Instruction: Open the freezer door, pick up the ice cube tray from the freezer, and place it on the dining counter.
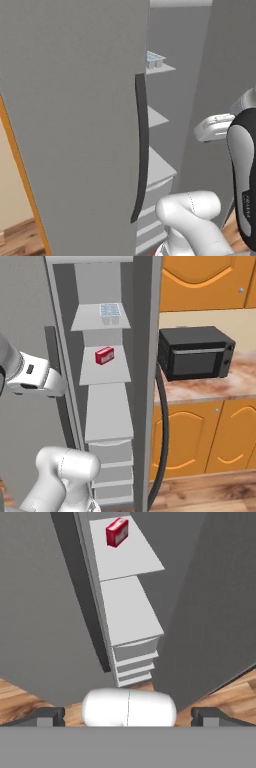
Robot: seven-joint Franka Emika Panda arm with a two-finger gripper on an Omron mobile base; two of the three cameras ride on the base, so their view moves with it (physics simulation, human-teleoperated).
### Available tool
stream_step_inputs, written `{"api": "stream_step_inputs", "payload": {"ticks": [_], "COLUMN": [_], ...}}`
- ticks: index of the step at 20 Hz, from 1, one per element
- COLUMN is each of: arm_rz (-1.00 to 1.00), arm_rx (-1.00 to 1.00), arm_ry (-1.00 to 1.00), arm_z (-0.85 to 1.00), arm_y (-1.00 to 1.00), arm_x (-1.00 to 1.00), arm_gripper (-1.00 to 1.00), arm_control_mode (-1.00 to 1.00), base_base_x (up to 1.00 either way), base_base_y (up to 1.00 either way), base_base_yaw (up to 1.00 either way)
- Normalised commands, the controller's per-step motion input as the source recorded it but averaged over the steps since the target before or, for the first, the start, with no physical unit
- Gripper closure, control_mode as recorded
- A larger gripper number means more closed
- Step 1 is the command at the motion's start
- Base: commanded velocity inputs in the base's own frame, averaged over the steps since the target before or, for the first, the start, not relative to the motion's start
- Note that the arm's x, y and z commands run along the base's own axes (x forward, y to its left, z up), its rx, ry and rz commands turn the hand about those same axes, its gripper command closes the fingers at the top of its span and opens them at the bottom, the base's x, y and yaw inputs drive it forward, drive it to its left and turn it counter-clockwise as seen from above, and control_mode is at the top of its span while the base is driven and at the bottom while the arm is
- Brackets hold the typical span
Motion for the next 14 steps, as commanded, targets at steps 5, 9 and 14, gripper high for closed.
{"api": "stream_step_inputs", "payload": {"ticks": [5, 9, 14], "arm_rz": [0.0, 0.0, 0.0], "arm_rx": [0.0, 0.0, 0.0], "arm_ry": [0.0, 0.0, 0.0], "arm_z": [0.0, 0.0, 0.0], "arm_y": [0.0, 0.0, 0.0], "arm_x": [0.0, 0.0, 0.0], "arm_gripper": [-1.0, -1.0, -1.0], "arm_control_mode": [1.0, 1.0, 1.0], "base_base_x": [0.22, 0.68, 0.69], "base_base_y": [0.17, 0.0, 0.0], "base_base_yaw": [0.0, 0.0, 0.0]}}
